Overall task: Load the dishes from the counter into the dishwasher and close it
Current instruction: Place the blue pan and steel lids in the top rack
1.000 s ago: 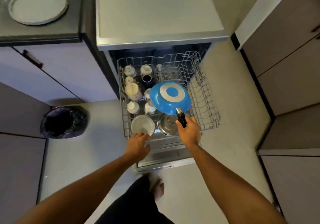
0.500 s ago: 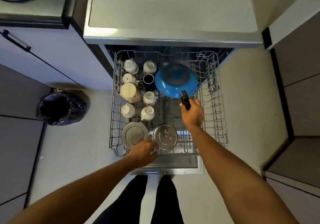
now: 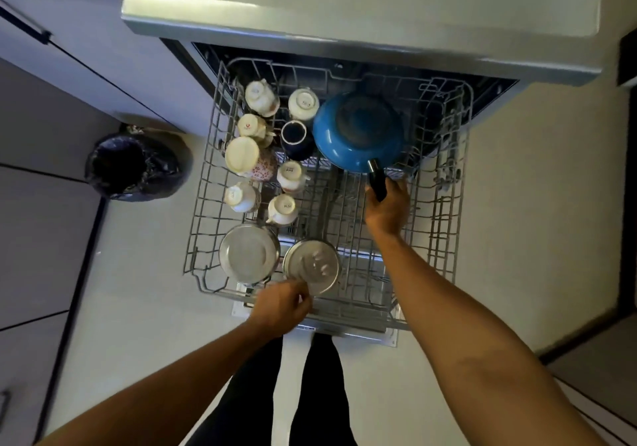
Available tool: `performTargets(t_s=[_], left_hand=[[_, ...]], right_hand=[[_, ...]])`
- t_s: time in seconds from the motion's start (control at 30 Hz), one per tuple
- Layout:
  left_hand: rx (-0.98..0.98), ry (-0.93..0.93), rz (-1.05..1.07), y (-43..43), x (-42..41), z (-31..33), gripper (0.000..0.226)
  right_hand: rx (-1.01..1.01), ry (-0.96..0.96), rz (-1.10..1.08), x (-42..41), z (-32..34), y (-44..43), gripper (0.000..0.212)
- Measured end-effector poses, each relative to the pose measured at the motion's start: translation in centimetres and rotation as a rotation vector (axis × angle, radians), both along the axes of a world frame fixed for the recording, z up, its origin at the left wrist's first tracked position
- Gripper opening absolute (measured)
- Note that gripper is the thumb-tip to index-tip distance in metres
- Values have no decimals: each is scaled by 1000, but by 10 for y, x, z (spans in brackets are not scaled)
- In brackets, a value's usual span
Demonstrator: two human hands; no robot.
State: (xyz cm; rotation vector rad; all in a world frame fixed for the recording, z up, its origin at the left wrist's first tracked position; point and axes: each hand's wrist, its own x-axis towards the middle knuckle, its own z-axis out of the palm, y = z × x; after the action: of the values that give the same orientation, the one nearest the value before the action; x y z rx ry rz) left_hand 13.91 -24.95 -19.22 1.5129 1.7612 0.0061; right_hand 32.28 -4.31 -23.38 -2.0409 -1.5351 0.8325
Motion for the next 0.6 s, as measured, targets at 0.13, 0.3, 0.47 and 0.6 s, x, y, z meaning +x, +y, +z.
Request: performTargets(t_s=[0.13,0.3,0.47,0.6], left_hand=[[13,2,23,1,8,2,27],[16,25,45,2,7,6,17],[21,8,38,3,6,8,15],[23,4,51,2,6,8,15]], right_hand=[[-17,35,-25,8,-10,3,24],[-127,-16,12,4,-15,5,26],[-213,-125,80,-5,-15,9,33],[-258,-78,70,-3,-15,9,34]])
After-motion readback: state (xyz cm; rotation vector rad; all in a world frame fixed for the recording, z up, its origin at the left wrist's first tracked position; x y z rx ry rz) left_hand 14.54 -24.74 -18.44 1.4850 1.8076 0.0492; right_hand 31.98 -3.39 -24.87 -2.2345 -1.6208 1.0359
